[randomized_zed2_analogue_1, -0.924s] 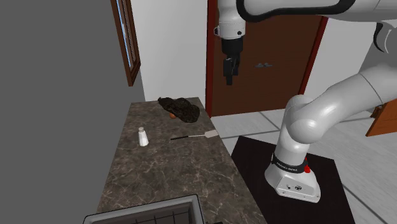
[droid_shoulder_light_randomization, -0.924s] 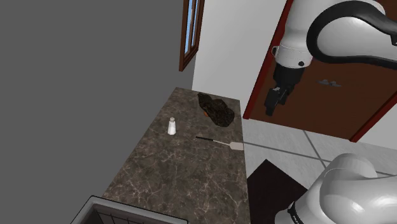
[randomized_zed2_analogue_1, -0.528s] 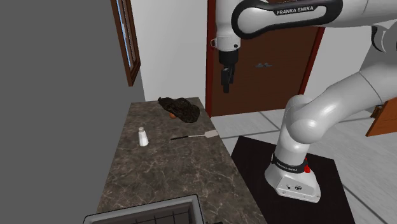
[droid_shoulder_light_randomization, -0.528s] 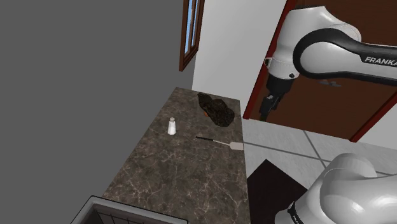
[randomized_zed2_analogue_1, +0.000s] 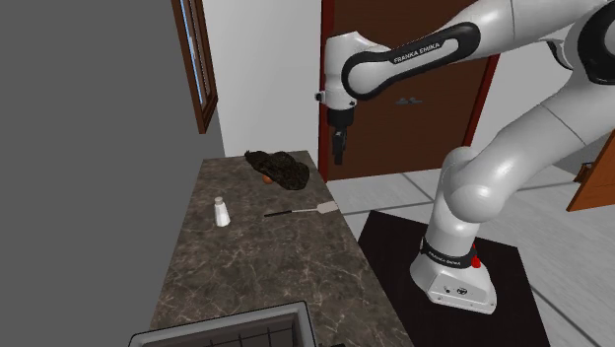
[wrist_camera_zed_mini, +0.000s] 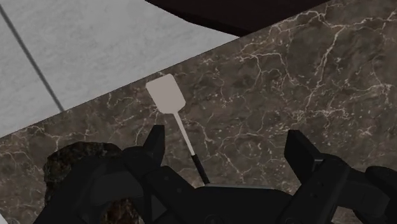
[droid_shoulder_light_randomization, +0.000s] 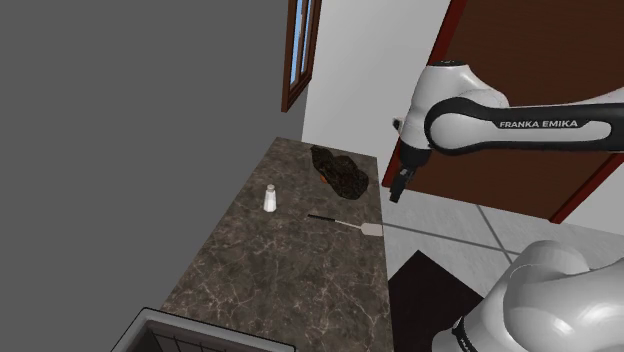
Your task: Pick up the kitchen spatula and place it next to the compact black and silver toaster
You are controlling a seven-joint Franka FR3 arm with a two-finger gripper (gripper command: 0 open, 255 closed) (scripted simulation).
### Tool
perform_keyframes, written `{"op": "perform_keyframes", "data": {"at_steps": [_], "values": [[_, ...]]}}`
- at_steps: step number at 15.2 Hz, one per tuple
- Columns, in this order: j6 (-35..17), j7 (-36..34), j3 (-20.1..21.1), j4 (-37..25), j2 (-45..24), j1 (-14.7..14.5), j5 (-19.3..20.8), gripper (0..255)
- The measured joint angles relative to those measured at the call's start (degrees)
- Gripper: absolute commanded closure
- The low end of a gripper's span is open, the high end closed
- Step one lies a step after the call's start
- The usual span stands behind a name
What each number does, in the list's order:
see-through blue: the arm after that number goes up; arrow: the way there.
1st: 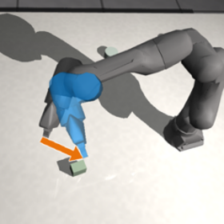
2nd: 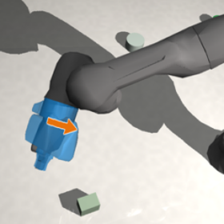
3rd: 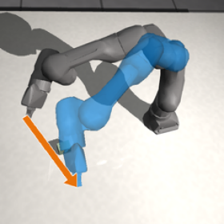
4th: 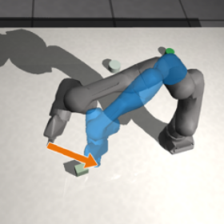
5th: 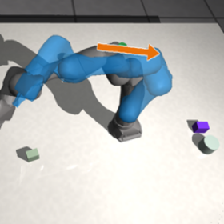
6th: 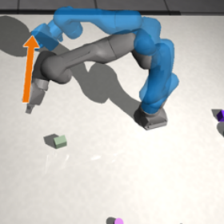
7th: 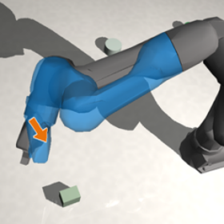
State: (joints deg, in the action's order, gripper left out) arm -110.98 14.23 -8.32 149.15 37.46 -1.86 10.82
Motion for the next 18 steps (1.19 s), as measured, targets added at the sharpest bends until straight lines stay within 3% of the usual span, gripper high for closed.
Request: {"op": "perform_keyframes", "data": {"at_steps": [7, 10, 15, 18], "values": [[-16.08, 10.27, -6.53, 1.43, -12.67, -1.73, 0.16, 0], [-23.61, 15.49, -9.25, 0.73, -20.28, -3.23, -1.64, 0], [-33.50, 26.90, -12.39, -2.96, -33.50, -6.15, -9.20, 0], [-37.35, 35.75, -12.34, -6.87, -41.67, -6.57, -16.55, 0]]}}
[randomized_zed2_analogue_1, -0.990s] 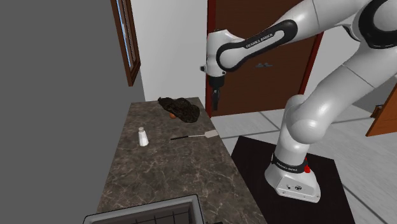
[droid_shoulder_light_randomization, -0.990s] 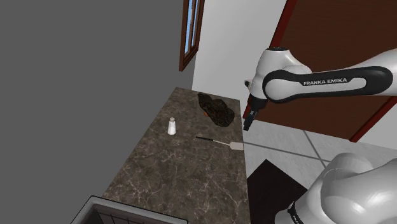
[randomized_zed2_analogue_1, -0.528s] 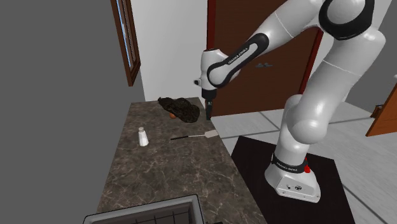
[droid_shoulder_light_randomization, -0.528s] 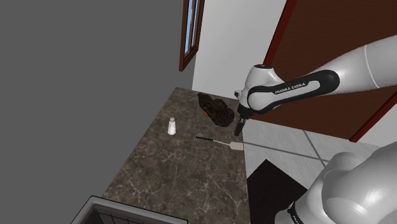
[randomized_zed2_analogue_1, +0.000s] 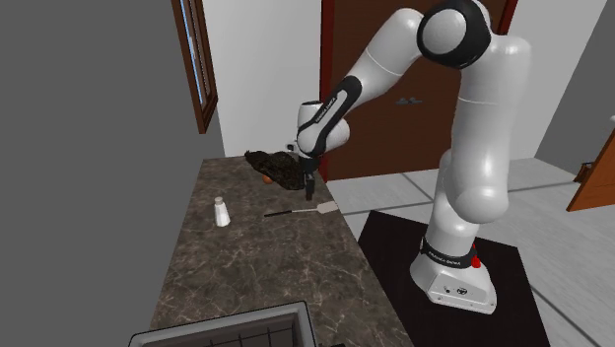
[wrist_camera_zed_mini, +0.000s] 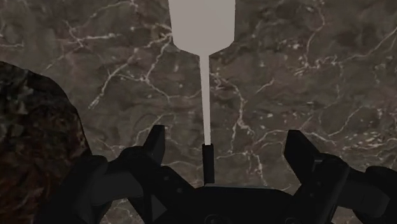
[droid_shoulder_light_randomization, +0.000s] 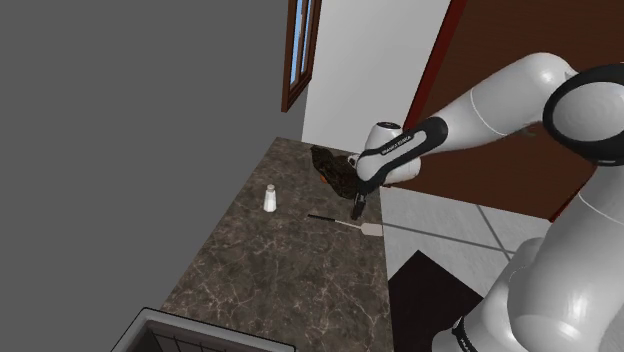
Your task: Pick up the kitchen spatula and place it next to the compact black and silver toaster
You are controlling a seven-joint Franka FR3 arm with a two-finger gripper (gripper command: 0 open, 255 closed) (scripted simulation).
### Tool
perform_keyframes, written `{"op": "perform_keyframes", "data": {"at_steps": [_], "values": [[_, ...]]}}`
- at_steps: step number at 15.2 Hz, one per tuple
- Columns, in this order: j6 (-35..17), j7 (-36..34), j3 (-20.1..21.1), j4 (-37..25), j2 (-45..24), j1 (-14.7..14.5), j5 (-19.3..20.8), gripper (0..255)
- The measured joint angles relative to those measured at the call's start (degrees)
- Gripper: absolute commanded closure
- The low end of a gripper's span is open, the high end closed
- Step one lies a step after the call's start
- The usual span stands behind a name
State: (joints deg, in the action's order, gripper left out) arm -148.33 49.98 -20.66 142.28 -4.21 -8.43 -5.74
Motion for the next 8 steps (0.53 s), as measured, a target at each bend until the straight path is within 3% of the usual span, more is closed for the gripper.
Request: {"op": "perform_keyframes", "data": {"at_steps": [3, 8], "values": [[-3.34, 8.10, 2.08, -2.90, -6.79, 1.21, -6.94, 0], [-6.37, 12.17, 4.43, -4.73, -11.97, 2.68, -11.41, 0]]}}
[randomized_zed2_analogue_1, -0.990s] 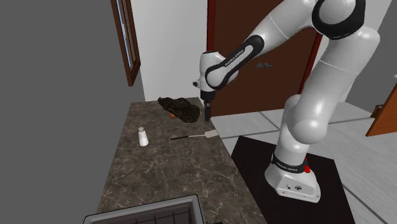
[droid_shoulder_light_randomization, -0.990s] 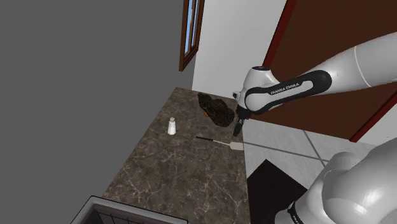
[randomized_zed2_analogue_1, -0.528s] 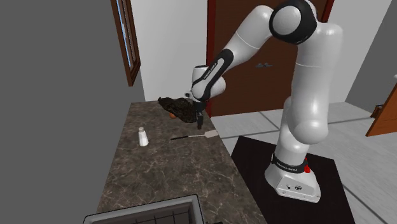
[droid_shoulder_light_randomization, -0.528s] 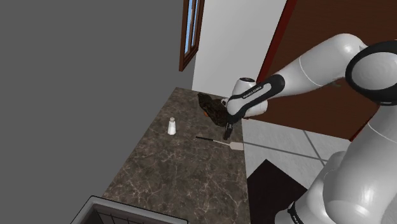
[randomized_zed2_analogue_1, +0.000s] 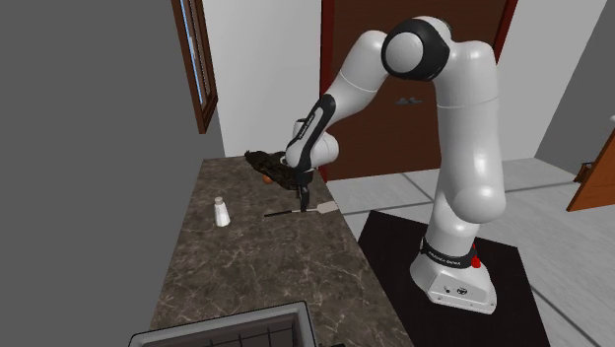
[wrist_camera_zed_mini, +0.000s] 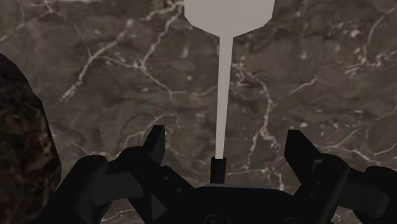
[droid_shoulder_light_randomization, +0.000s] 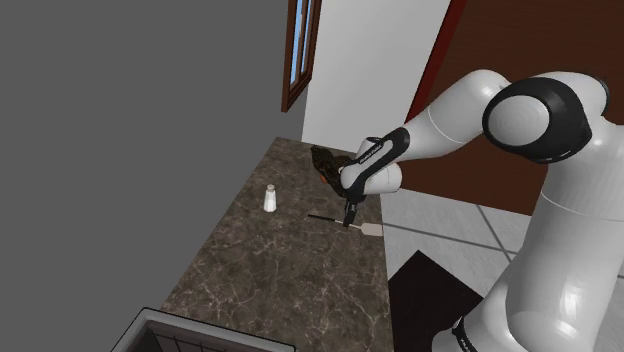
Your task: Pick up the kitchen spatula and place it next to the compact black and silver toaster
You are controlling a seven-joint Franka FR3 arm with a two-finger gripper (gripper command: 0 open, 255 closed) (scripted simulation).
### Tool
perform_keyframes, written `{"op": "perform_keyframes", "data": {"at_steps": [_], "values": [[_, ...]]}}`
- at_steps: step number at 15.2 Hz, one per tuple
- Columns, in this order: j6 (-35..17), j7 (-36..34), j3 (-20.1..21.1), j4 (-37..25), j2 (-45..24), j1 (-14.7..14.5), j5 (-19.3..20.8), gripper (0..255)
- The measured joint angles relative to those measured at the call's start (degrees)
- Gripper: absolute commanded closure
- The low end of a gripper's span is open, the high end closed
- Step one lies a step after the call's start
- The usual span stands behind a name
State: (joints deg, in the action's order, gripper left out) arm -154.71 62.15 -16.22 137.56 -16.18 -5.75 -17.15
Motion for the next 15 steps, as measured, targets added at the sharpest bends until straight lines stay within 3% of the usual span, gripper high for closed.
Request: {"op": "perform_keyframes", "data": {"at_steps": [9, 10, 15], "values": [[-2.21, 1.81, 1.57, -0.74, -3.08, 1.06, -2.40, 0], [-2.22, 1.82, 1.58, -0.75, -3.08, 1.07, -2.40, 255], [-2.22, 1.82, 1.58, -0.75, -3.09, 1.07, -2.41, 255]]}}
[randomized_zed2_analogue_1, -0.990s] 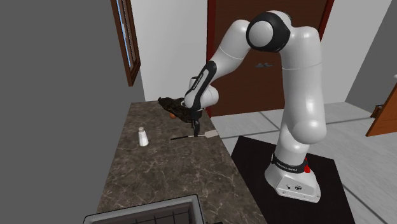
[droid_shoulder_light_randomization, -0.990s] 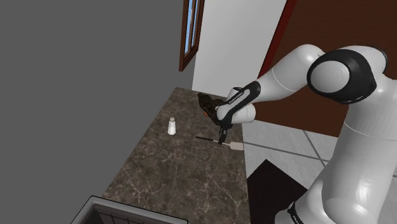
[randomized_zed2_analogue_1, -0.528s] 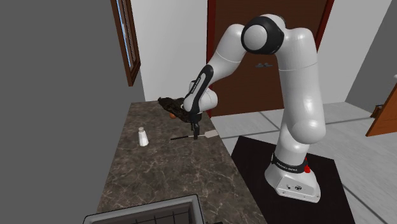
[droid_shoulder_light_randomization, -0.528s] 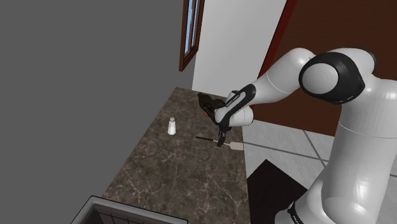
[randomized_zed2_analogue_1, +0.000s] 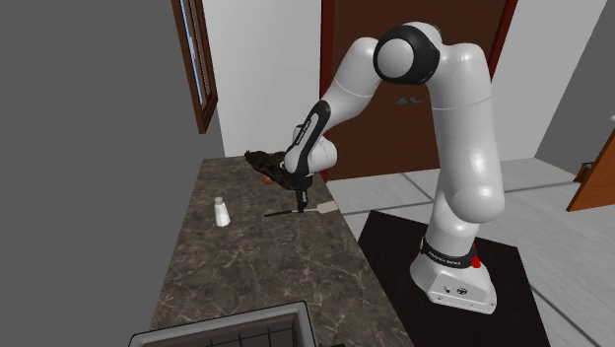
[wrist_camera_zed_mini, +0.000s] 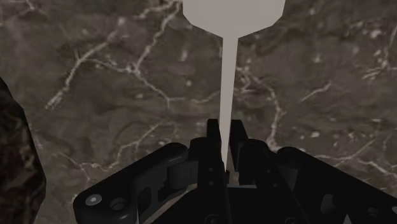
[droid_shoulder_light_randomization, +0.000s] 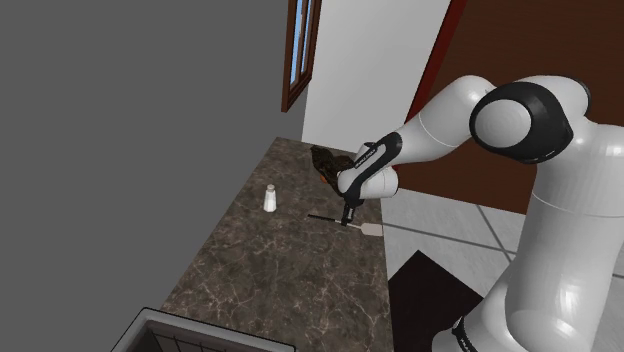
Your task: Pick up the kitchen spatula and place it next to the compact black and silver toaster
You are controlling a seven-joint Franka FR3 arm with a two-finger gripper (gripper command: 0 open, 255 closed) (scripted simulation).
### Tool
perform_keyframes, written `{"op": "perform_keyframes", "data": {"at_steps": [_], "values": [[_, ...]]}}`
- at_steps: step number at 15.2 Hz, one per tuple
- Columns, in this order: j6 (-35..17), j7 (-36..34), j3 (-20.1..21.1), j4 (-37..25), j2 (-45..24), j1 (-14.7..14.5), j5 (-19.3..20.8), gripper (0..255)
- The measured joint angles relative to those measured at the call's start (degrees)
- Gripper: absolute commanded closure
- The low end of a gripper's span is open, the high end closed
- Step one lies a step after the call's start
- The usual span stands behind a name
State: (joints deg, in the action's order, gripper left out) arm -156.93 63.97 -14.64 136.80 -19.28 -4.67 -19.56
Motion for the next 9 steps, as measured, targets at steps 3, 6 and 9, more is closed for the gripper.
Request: {"op": "perform_keyframes", "data": {"at_steps": [3, 6, 9], "values": [[0.00, 0.00, 0.00, 0.00, 0.00, 0.00, 0.00, 255], [0.32, -0.25, -0.23, 0.09, 0.41, -0.17, 0.32, 255], [2.01, -1.56, -1.32, 0.20, 2.32, -0.96, 1.94, 255]]}}
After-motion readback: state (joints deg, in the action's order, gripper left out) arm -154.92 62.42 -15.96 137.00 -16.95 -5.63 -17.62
